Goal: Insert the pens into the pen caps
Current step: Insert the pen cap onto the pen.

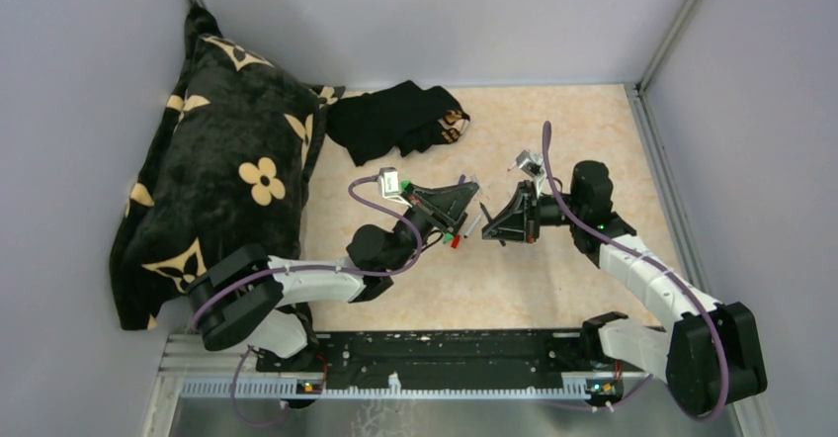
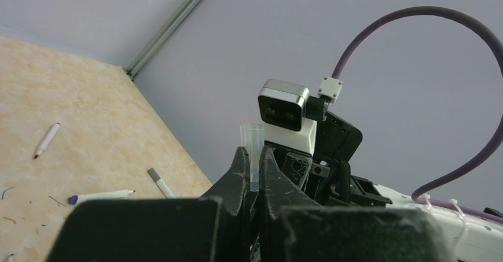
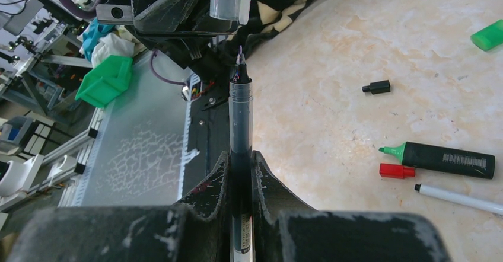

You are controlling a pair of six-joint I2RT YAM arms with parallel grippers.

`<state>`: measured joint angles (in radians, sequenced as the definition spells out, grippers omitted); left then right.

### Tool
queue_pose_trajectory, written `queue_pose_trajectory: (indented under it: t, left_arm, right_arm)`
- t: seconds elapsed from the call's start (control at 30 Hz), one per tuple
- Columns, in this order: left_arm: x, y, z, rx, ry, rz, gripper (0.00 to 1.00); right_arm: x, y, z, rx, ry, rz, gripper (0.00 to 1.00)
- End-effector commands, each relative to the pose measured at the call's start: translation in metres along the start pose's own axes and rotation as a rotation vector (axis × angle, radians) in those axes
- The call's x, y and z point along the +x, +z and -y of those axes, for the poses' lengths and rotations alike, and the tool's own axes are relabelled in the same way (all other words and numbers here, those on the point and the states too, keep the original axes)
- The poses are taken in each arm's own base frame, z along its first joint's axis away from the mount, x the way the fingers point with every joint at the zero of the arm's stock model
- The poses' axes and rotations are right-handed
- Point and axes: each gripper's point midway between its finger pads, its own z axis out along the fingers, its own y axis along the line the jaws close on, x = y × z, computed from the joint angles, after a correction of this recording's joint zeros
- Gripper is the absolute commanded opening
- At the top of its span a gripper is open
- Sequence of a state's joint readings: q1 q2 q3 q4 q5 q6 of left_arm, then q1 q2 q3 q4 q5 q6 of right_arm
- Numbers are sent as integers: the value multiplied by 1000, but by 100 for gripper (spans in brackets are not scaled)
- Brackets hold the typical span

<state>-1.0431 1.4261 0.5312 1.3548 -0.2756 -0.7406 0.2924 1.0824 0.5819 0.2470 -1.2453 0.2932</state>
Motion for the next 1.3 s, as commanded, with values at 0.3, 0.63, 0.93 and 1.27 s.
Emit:
queue_pose_trajectory:
  t: [0.3, 0.63, 0.93, 1.27]
  left_arm:
    - [-7, 1, 7, 25, -16, 38, 0]
    - [-6, 0, 5, 19, -24, 37, 0]
    - [-5, 0, 6, 24, -29, 32, 0]
    - [-3, -1, 4, 20, -28, 26, 0]
  right_arm:
    - [-16, 0, -11, -48, -67, 19, 0]
    - [-19, 0, -11, -44, -70, 28, 0]
    - [-22, -1, -8, -28, -68, 37, 0]
    - [-24, -2, -6, -13, -66, 47, 0]
